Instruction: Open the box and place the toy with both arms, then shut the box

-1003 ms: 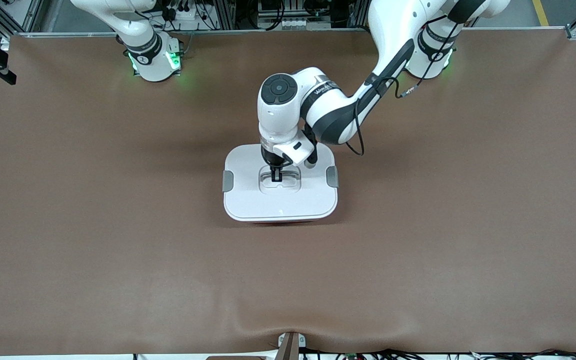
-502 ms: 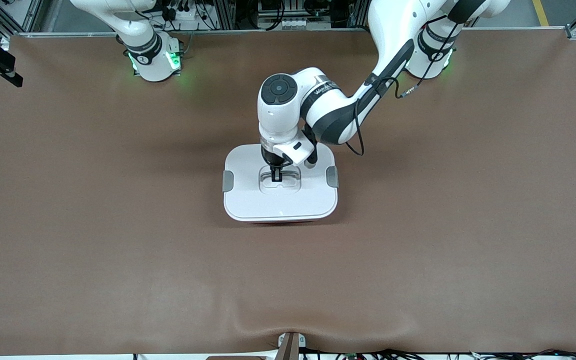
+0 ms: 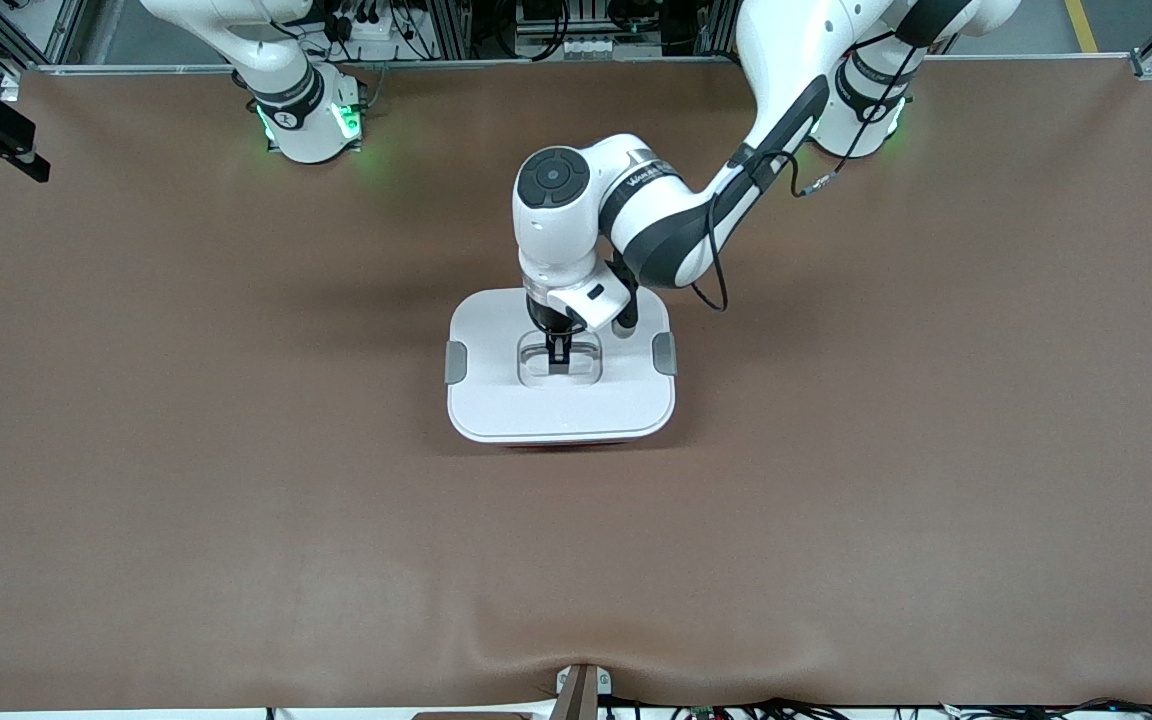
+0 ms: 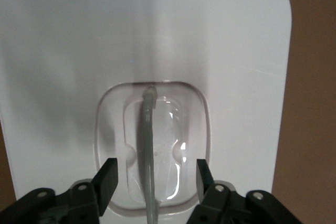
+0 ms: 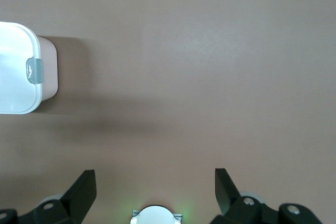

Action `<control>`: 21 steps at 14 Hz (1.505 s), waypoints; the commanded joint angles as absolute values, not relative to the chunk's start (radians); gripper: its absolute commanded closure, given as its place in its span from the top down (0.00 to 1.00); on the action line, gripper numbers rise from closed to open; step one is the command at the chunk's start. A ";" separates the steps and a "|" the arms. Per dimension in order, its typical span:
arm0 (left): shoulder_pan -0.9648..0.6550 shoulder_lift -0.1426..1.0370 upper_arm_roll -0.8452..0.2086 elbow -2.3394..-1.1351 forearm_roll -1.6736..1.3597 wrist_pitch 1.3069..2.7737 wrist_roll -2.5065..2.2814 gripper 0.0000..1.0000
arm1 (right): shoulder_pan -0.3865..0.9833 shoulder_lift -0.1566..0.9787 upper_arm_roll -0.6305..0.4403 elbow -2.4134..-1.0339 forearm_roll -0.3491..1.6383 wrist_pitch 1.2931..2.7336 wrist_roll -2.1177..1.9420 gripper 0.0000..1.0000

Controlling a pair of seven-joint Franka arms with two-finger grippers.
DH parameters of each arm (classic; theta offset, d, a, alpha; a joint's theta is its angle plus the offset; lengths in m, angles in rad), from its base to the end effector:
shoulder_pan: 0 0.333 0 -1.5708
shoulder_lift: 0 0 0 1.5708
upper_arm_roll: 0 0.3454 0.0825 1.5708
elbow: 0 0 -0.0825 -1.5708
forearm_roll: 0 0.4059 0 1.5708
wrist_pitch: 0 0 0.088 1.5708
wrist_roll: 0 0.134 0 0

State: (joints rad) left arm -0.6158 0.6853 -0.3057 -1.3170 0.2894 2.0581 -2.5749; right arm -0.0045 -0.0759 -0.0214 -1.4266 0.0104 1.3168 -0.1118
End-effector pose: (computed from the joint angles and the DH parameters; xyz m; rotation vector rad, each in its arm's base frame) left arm 0.5312 -0.5748 0.3411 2.1165 2.1844 0.0852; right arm 0.5174 -0.0124 0.7159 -3.1241 -0.1382 0.0516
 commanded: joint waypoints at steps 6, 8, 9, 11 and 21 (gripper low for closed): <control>-0.552 0.525 -0.304 -1.310 0.295 1.908 -2.404 1.00 | 0.002 -0.081 -0.021 -1.442 0.005 1.325 -0.095 1.00; -0.513 0.483 -0.307 -1.310 0.269 1.884 -2.300 1.00 | 0.003 -0.081 -0.020 -1.442 0.006 1.324 -0.095 1.00; -0.497 0.468 -0.307 -1.310 0.267 1.869 -2.252 1.00 | 0.003 -0.081 -0.020 -1.442 0.006 1.322 -0.095 1.00; -0.456 0.433 -0.310 -1.310 0.252 1.824 -2.145 1.00 | 0.003 -0.081 -0.021 -1.442 0.008 1.321 -0.095 1.00; -0.249 0.266 -0.307 -1.312 0.189 1.568 -1.571 1.00 | -0.002 -0.083 -0.023 -1.436 0.011 1.327 -0.095 1.00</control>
State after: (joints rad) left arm -0.2863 0.3111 -0.3050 -1.2934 0.2064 1.6092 -1.6734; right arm -0.0047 -0.0741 -0.0238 -1.4336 0.0105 1.3217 -0.1098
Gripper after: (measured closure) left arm 0.000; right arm 0.000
